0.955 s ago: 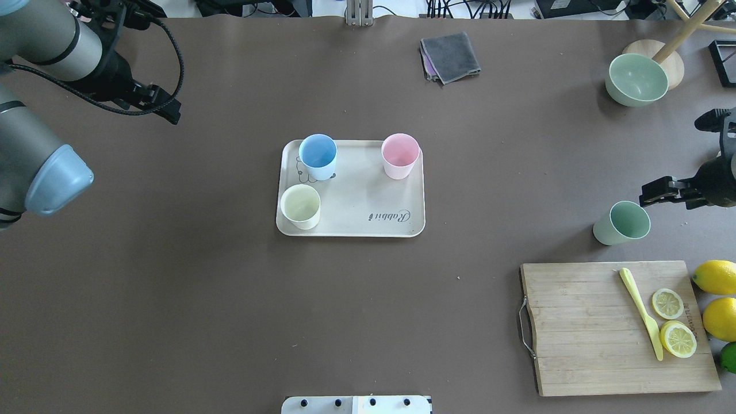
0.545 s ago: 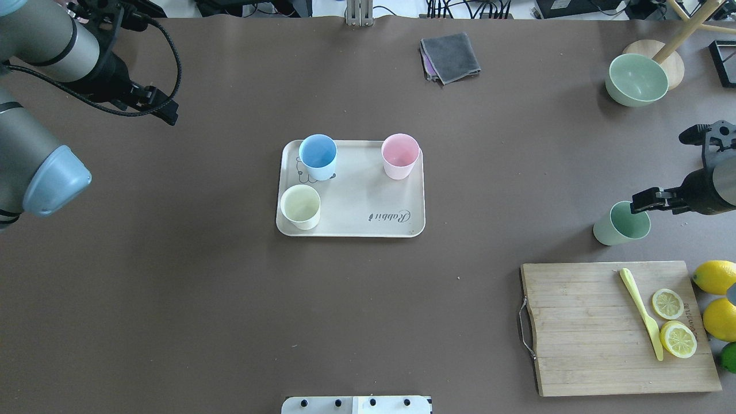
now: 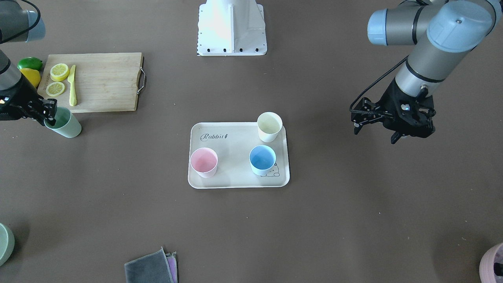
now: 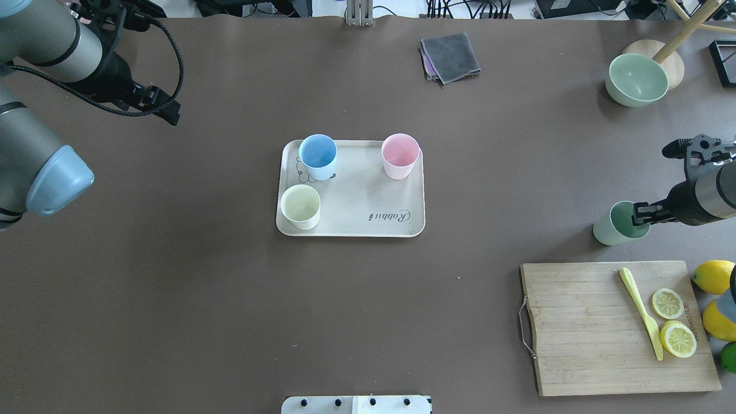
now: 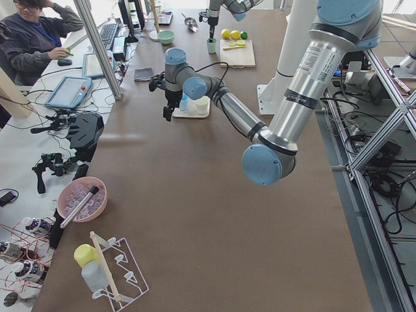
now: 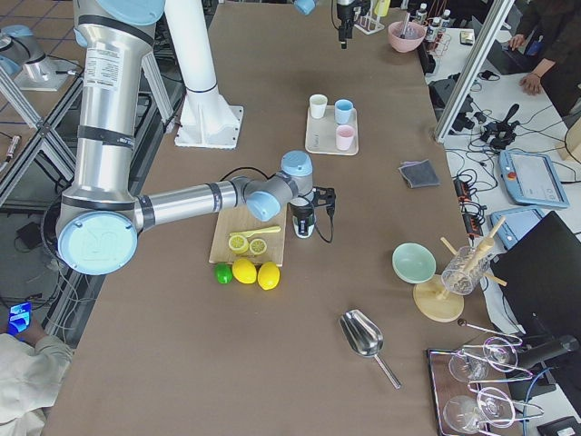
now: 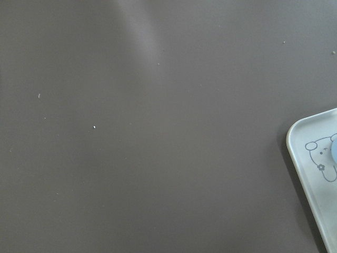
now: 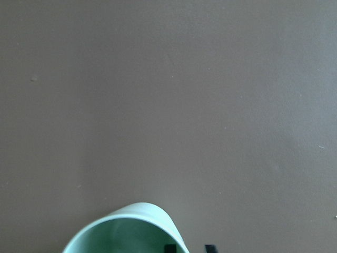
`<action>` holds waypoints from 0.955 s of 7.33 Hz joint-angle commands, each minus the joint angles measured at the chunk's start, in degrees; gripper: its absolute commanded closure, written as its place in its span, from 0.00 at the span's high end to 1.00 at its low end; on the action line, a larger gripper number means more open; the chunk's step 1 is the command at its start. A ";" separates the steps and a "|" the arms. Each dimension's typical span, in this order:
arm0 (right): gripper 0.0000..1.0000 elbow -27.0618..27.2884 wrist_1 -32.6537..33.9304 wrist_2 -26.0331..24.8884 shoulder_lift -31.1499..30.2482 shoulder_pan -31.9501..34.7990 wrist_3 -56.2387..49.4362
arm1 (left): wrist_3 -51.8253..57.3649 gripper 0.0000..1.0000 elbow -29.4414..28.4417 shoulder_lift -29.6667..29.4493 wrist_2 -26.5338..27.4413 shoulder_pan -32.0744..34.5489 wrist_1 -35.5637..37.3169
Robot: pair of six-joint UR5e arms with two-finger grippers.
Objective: Place all cups on tray
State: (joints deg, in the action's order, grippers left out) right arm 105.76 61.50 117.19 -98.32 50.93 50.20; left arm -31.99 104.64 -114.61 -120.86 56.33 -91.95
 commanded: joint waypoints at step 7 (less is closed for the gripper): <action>0.00 1.56 23.63 -4.66 31.48 -9.76 24.74 | -0.01 0.98 -0.58 0.09 0.01 -0.43 -0.16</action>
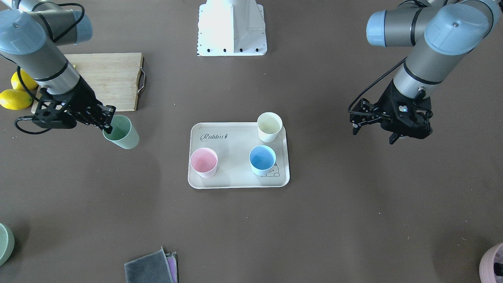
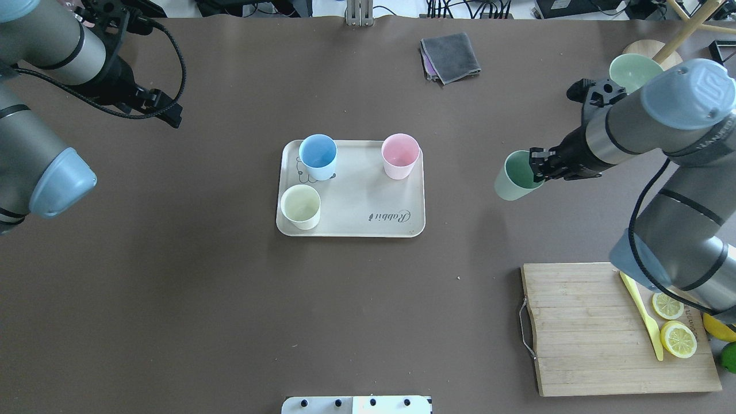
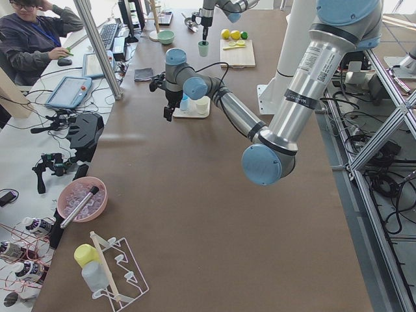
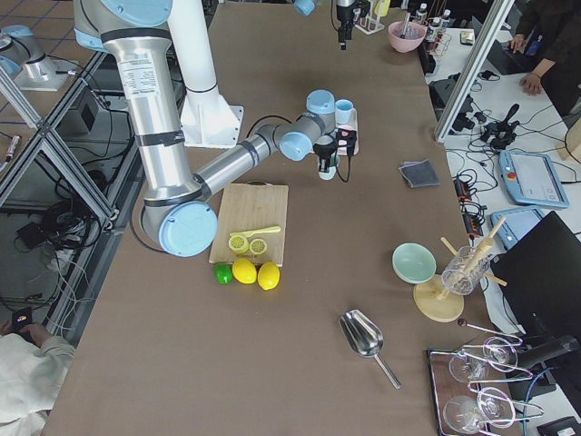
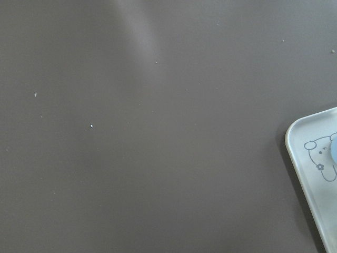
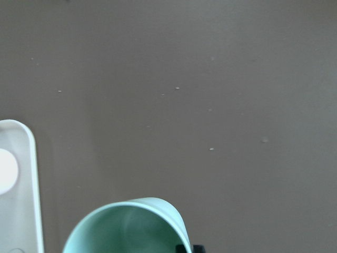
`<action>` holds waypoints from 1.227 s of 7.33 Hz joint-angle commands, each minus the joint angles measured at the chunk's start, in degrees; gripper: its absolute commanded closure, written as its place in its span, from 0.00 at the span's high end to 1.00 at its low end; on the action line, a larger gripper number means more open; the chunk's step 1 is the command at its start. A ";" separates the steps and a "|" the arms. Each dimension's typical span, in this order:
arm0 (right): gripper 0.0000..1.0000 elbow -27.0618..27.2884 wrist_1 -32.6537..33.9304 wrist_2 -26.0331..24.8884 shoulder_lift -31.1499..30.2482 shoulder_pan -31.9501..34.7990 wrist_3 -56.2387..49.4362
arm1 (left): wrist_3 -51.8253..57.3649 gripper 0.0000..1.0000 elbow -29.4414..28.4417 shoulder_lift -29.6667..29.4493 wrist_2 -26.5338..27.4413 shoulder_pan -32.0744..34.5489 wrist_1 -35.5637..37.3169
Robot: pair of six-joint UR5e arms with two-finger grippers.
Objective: Place all cups on tray
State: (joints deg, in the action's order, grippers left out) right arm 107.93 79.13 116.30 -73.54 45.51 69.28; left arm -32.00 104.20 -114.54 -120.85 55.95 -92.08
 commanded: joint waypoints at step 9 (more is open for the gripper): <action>1.00 -12.58 10.17 -14.52 22.48 -14.22 15.54 | 0.10 0.98 -0.05 0.11 -0.09 -0.14 -0.12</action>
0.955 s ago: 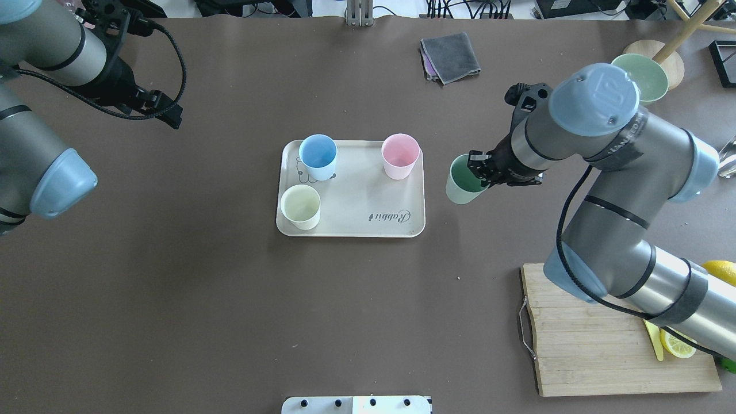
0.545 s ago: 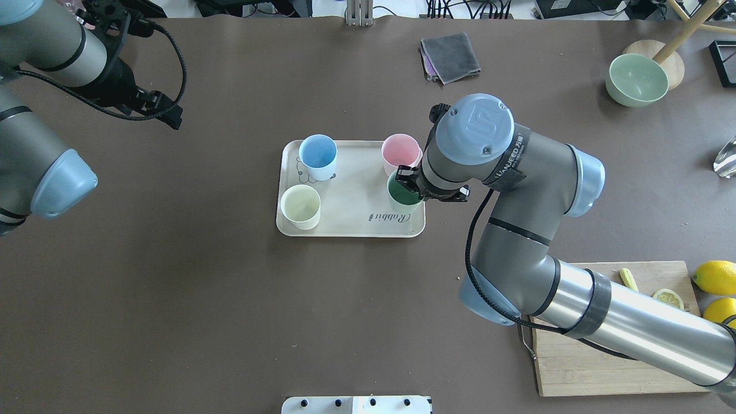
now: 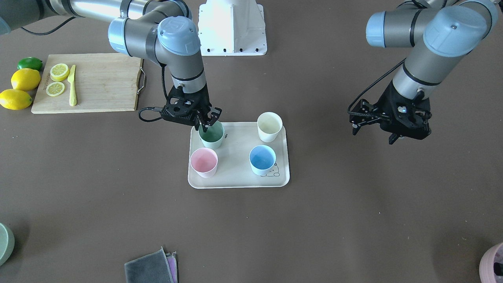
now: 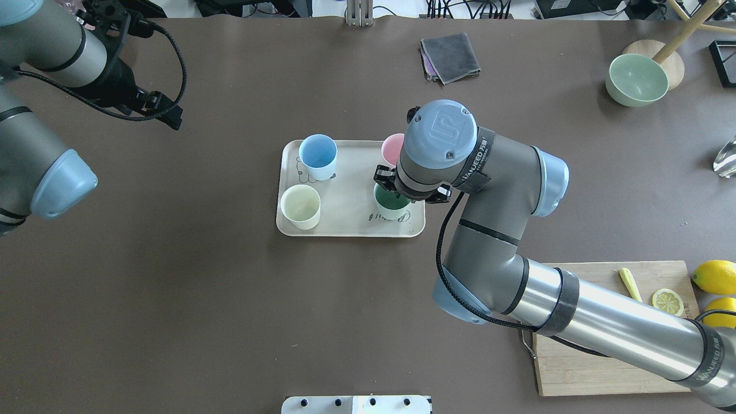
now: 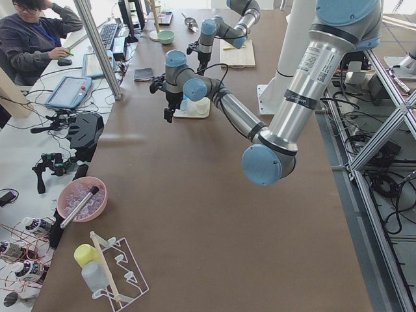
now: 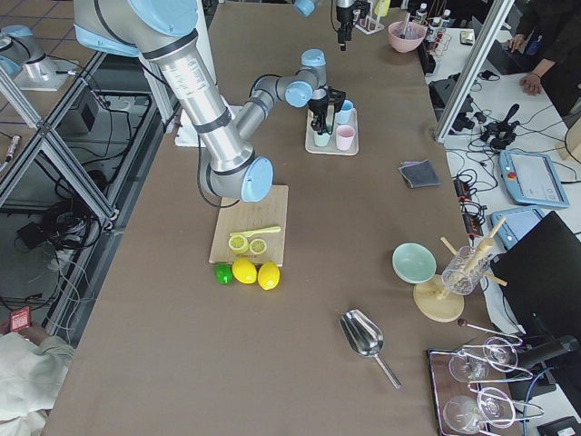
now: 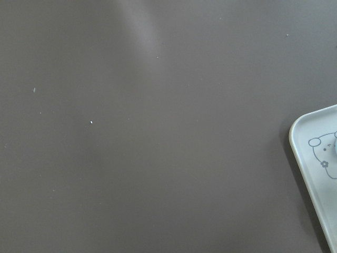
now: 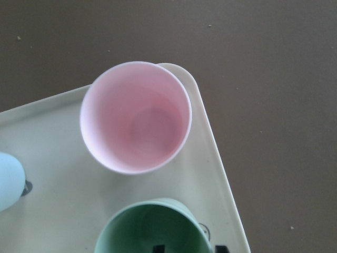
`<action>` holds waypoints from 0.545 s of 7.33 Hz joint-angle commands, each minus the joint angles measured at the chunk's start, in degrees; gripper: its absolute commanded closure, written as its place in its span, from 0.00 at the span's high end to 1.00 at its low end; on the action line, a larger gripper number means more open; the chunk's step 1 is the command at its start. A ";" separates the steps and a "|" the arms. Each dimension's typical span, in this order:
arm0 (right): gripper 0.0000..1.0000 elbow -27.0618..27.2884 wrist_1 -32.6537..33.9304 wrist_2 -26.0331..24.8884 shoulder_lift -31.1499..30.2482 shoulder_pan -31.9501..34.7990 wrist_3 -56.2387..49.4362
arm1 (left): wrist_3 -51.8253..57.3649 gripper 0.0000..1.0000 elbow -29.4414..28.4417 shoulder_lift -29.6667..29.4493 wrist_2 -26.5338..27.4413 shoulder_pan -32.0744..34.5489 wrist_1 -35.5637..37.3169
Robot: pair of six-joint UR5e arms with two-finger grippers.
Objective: Place all cups on tray
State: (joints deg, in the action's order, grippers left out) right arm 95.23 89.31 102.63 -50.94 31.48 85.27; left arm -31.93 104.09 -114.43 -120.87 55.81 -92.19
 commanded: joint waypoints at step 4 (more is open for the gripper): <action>1.00 10.64 5.40 10.90 -9.22 14.70 -19.70 | 5.96 0.99 2.59 3.66 -0.51 4.46 0.87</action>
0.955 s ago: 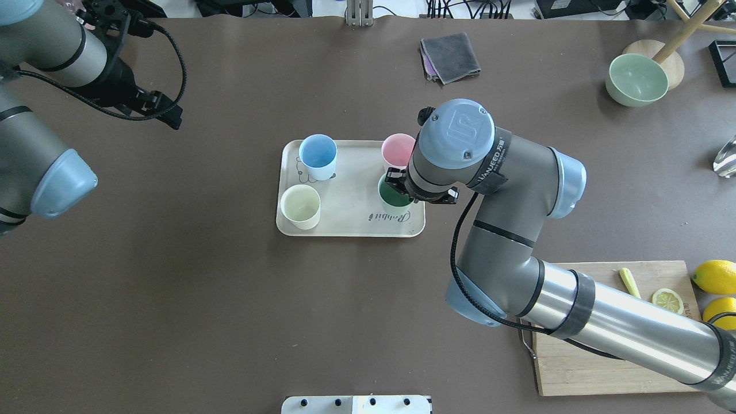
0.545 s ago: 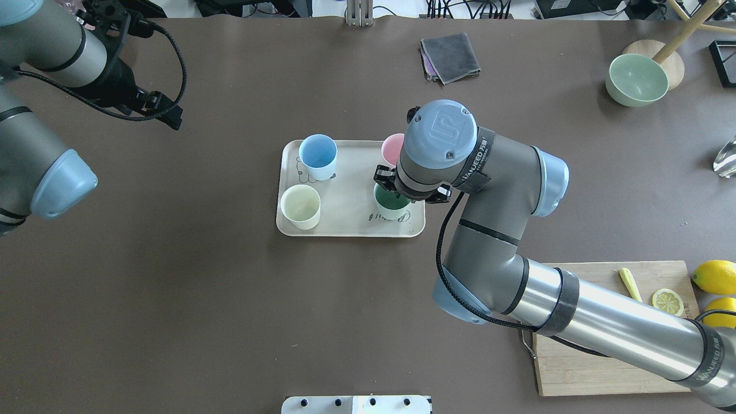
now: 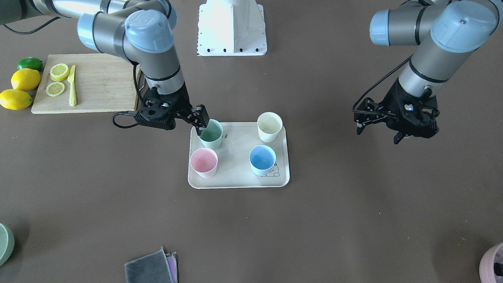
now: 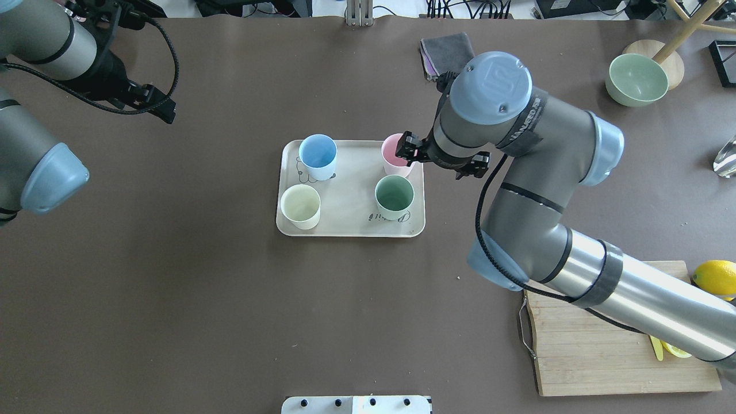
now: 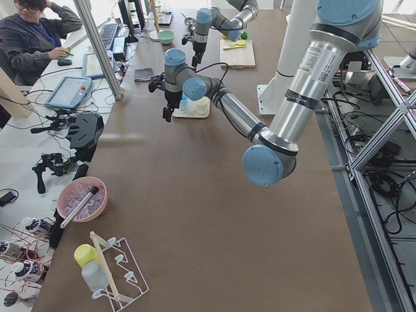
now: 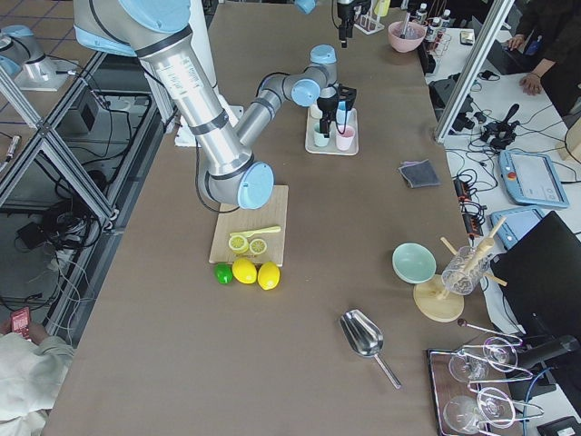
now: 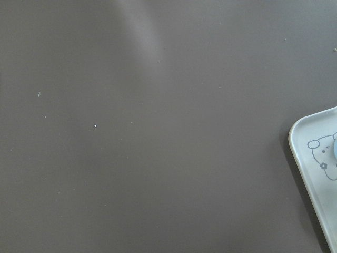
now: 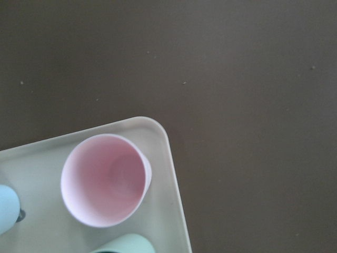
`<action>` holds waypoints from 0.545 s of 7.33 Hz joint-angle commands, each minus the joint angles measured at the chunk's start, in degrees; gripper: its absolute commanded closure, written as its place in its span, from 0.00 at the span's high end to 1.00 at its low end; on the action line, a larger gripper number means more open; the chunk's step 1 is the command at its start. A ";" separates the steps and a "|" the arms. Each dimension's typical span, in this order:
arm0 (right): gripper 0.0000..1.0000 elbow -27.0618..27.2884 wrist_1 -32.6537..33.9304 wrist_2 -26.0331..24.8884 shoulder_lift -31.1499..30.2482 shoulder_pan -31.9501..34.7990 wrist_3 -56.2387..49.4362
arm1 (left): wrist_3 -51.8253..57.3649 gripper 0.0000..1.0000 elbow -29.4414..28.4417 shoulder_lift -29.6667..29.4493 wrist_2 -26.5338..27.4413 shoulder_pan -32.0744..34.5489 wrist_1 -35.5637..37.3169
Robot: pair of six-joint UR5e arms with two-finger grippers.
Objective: Place all cups on tray
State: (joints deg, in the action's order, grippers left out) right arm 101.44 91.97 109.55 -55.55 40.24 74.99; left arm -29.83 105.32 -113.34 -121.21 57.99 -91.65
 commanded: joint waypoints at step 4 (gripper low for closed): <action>1.00 10.18 2.95 18.71 -28.08 30.62 -51.79 | 30.12 0.99 2.09 18.74 -14.52 22.02 0.33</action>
State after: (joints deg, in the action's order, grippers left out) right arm 111.29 95.00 122.79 -77.37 63.07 35.30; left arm -7.33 108.01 -99.30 -128.91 73.26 -91.54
